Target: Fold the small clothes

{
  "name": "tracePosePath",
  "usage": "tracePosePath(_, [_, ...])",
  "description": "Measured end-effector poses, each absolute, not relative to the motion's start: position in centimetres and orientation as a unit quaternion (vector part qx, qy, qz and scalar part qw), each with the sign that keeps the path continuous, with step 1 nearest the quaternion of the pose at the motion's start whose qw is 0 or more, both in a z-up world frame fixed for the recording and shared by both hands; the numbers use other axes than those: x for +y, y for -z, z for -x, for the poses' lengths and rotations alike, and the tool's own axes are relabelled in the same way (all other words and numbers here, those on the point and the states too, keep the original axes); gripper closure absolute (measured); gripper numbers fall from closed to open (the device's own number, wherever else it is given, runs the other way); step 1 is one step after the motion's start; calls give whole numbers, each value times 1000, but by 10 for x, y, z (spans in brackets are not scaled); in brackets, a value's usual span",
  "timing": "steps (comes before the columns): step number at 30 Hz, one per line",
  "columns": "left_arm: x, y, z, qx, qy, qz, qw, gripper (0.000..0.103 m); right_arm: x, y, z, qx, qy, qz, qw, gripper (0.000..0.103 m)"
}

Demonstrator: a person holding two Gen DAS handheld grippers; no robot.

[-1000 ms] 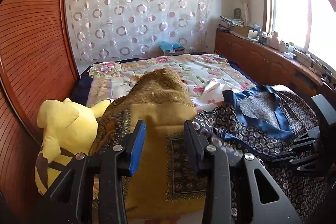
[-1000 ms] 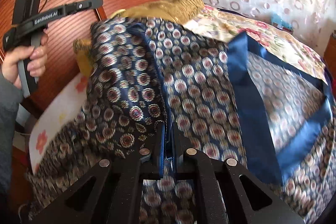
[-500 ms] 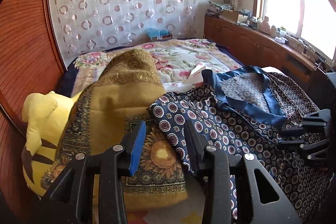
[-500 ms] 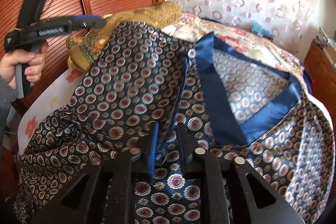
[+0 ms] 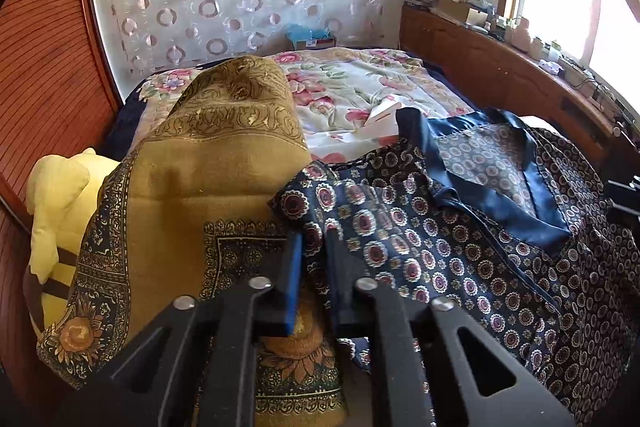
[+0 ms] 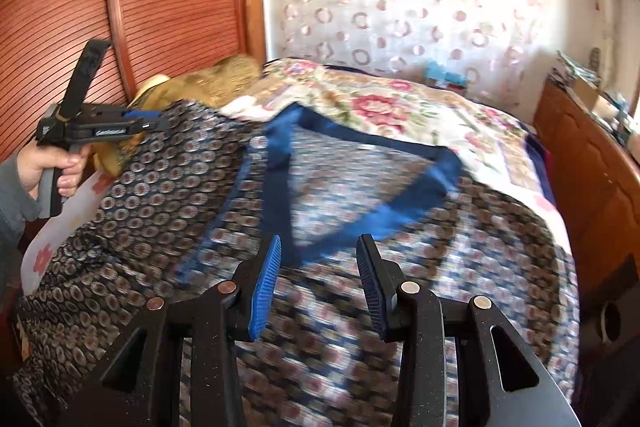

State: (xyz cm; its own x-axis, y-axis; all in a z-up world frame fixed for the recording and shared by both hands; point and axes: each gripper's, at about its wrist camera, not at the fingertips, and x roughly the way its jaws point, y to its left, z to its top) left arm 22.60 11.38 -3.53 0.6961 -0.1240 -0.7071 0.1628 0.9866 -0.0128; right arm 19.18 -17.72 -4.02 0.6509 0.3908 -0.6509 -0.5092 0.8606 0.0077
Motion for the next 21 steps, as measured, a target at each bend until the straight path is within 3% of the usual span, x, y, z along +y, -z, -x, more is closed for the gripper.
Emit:
tracePosePath(11, [149,-16,-206,301,-21,-32,953,101,-282,52,-171,339,-161,13,927,62])
tracePosePath(18, [171,-12,-208,322,11,-1,947,101,-308,48,-146,328,-125,-12,936,62])
tracePosePath(21, [162,-6,-205,327,11,-7,945,88,-311,48,-133,326,-122,-11,937,62])
